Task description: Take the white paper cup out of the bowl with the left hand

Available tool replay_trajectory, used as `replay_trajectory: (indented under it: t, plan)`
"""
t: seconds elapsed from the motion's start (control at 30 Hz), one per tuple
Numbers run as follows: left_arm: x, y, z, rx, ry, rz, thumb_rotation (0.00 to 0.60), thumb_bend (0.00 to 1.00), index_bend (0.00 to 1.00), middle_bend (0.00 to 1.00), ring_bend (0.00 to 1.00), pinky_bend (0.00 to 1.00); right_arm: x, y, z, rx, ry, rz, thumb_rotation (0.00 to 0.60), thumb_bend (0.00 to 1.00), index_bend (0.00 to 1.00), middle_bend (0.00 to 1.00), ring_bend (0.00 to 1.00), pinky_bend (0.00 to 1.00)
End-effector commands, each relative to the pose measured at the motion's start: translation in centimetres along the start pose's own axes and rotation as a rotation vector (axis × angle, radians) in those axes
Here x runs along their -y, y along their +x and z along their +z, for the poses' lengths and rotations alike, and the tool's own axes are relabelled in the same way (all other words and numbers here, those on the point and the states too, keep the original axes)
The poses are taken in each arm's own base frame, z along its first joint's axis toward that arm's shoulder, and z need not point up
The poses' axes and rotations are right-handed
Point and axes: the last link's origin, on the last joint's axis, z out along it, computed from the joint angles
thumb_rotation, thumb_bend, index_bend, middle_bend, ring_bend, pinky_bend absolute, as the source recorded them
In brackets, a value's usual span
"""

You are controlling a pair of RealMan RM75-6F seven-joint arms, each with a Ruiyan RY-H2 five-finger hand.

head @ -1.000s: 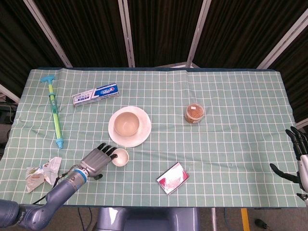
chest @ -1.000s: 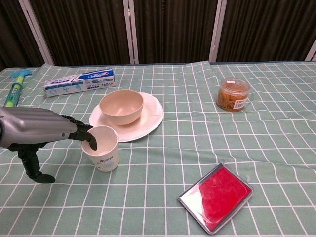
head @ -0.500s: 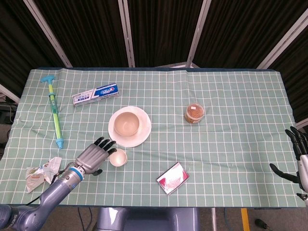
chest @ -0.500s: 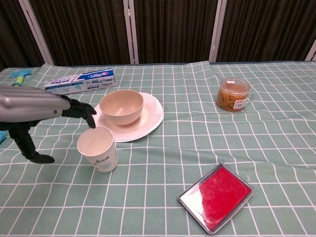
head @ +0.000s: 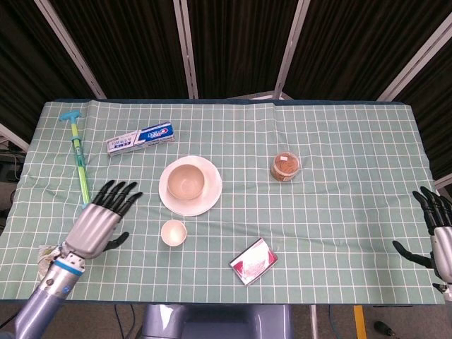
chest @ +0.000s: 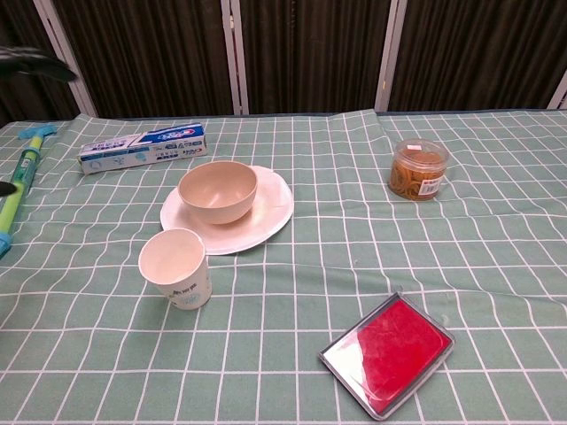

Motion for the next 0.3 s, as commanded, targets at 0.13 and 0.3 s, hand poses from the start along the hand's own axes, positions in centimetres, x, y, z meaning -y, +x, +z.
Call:
replay_trajectory:
  t: [0.13, 0.3]
  plan:
    - [5.1, -3.6, -7.6, -0.156, 0.213, 0.017, 0.600, 0.24, 0.00, 0.00, 0.00, 0.00, 0.4, -0.8, 0.2, 0.014, 0.020, -0.020, 0.600, 0.09, 0.03, 0.00, 0.00, 0.00]
    - [6.7, -3.9, -9.5, -0.168, 0.281, 0.032, 0.600, 0.21, 0.00, 0.00, 0.00, 0.00, 0.8, -1.1, 0.2, 0.013, 0.039, -0.032, 0.600, 0.09, 0.03, 0.00, 0.00, 0.00]
